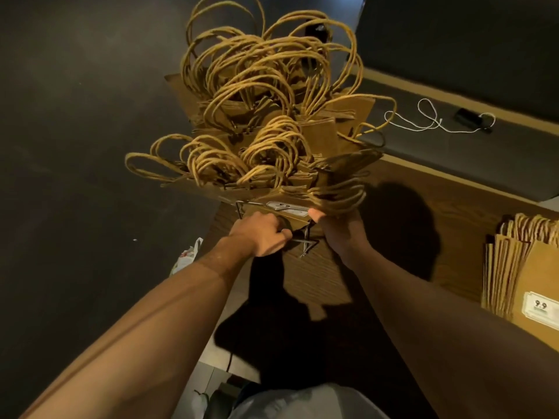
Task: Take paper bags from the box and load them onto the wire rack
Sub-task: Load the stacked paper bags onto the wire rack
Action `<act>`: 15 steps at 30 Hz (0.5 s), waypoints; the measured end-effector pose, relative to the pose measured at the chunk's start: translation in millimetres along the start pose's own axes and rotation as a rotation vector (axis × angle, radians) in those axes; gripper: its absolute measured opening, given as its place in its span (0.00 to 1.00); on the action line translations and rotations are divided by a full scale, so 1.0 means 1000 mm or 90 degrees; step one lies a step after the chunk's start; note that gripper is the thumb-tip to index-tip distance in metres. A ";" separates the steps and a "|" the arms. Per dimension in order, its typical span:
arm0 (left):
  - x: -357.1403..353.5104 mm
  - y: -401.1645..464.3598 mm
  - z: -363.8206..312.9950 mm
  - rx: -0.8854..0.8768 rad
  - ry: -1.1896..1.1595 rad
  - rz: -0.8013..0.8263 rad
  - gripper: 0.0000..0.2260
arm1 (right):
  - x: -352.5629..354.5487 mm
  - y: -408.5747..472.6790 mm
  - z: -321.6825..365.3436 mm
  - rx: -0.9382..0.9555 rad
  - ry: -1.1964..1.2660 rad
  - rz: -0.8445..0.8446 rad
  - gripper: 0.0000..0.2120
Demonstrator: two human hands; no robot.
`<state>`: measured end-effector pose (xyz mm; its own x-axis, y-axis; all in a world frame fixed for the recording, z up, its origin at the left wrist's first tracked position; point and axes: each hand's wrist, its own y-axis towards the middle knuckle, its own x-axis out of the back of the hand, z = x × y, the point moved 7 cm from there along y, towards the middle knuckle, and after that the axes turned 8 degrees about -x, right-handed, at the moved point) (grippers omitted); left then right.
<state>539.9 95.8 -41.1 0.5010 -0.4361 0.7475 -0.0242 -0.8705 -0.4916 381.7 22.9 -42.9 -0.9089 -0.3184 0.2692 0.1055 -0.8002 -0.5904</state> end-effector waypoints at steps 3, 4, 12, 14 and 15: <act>0.005 -0.003 -0.009 -0.014 -0.037 -0.026 0.14 | -0.002 -0.003 0.004 0.018 -0.021 0.034 0.19; 0.006 -0.005 -0.014 -0.021 -0.043 -0.033 0.13 | -0.001 -0.002 0.006 0.023 -0.045 0.037 0.18; 0.001 0.001 -0.093 -0.150 0.005 -0.068 0.11 | 0.048 -0.005 0.010 0.037 -0.126 -0.036 0.17; -0.008 0.008 -0.123 -0.158 -0.023 -0.059 0.09 | 0.072 -0.009 0.006 0.021 -0.085 -0.049 0.16; -0.014 0.015 -0.140 -0.155 -0.042 -0.060 0.08 | 0.089 -0.011 0.002 0.012 -0.072 -0.060 0.16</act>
<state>411.8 57.3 3.9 0.5656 -0.3419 0.7505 -0.1777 -0.9392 -0.2939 300.2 2.0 -10.5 -0.8638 -0.2959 0.4078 0.0306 -0.8386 -0.5438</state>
